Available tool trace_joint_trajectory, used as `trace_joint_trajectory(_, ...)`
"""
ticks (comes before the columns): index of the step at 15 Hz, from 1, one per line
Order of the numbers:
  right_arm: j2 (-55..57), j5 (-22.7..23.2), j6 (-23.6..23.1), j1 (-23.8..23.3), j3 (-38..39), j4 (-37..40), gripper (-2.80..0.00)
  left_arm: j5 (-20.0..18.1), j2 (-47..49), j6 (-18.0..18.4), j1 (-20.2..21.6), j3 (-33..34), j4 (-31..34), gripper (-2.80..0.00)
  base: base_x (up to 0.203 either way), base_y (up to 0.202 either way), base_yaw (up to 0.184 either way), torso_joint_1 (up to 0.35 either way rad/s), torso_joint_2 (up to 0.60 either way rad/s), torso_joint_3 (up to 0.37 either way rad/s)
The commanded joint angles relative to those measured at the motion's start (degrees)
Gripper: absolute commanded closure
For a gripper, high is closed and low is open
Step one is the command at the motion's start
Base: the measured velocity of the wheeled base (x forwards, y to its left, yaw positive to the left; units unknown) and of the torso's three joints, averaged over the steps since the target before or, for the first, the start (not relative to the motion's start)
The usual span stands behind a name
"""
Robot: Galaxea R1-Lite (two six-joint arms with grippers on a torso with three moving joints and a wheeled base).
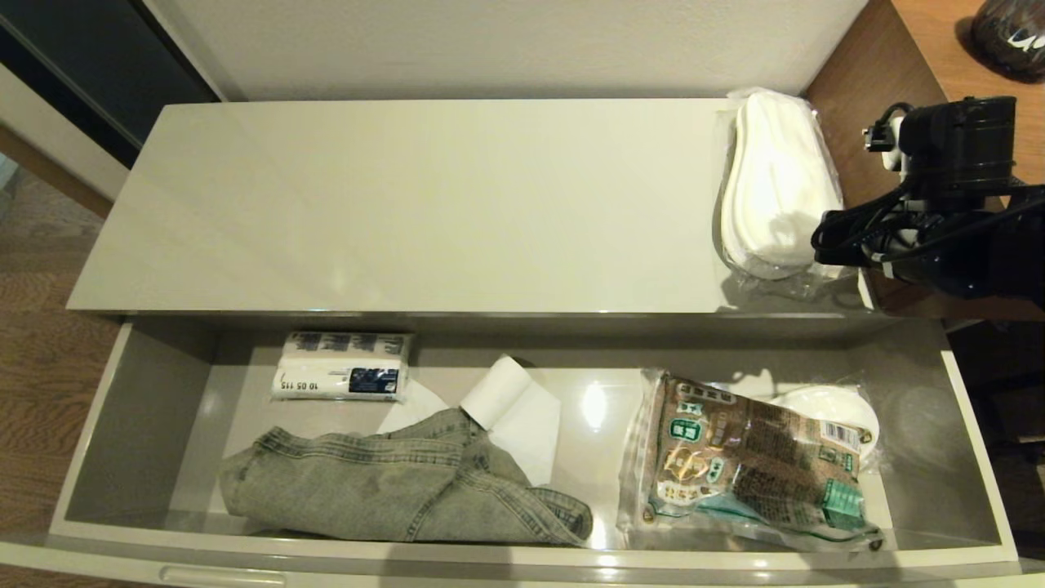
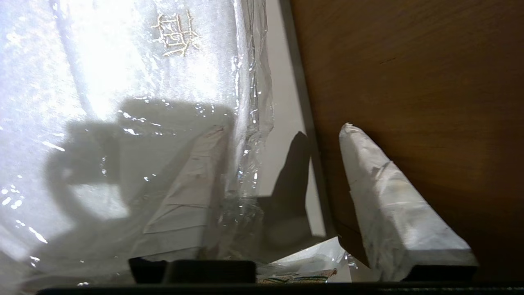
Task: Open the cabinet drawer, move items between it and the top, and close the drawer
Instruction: Place the disposable slippers on the table, then take out the shorts from the drawer
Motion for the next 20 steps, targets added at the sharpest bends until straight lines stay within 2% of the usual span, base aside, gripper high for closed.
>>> trace_joint_trajectory(1, -1.49, -0.34, 0.3, 1.02, 0.08, 0.12, -2.8, 0.02, 0.06, 0.0, 0.03, 0.0, 0.01, 0.0, 0.0, 0.0, 0.0, 0.0, 0.0, 0.0)
trace_joint_trajectory(4, -10.17, -0.5, 3.52, 5.68, 0.95, 5.91, -2.8, 0.02, 0.06, 0.0, 0.03, 0.0, 0.01, 0.0, 0.0, 0.0, 0.0, 0.0, 0.0, 0.0)
trace_joint_trajectory(7, -17.63, -0.51, 13.71, 11.08, 1.34, 21.61, -2.8, 0.02, 0.06, 0.0, 0.03, 0.0, 0.01, 0.0, 0.0, 0.0, 0.0, 0.0, 0.0, 0.0)
trace_joint_trajectory(10, -21.38, -0.59, 16.81, 12.03, 0.5, 27.89, -2.8, 0.02, 0.06, 0.0, 0.03, 0.0, 0.01, 0.0, 0.0, 0.0, 0.0, 0.0, 0.0, 0.0)
trace_joint_trajectory(12, -25.99, 0.07, 20.52, 13.61, 1.47, 36.88, -2.8, 0.02, 0.06, 0.0, 0.03, 0.0, 0.01, 0.0, 0.0, 0.0, 0.0, 0.0, 0.0, 0.0)
trace_joint_trajectory(13, -28.3, 2.21, 24.34, 13.92, 3.16, 41.57, -2.8, 0.02, 0.06, 0.0, 0.03, 0.0, 0.01, 0.0, 0.0, 0.0, 0.0, 0.0, 0.0, 0.0)
trace_joint_trajectory(15, -33.93, 13.24, 29.31, 13.94, 10.27, 46.34, -2.8, 0.02, 0.06, 0.0, 0.03, 0.0, 0.01, 0.0, 0.0, 0.0, 0.0, 0.0, 0.0, 0.0)
trace_joint_trajectory(16, -35.6, 16.55, 30.47, 13.95, 12.36, 47.48, -2.8, 0.02, 0.06, 0.0, 0.03, 0.0, 0.01, 0.0, 0.0, 0.0, 0.0, 0.0, 0.0, 0.0)
trace_joint_trajectory(18, -40.05, 18.49, 30.93, 14.44, 18.13, 48.59, -2.8, 0.02, 0.06, 0.0, 0.03, 0.0, 0.01, 0.0, 0.0, 0.0, 0.0, 0.0, 0.0, 0.0)
trace_joint_trajectory(20, -41.1, 18.82, 31.29, 14.61, 18.86, 49.02, -2.8, 0.02, 0.06, 0.0, 0.03, 0.0, 0.01, 0.0, 0.0, 0.0, 0.0, 0.0, 0.0, 0.0)
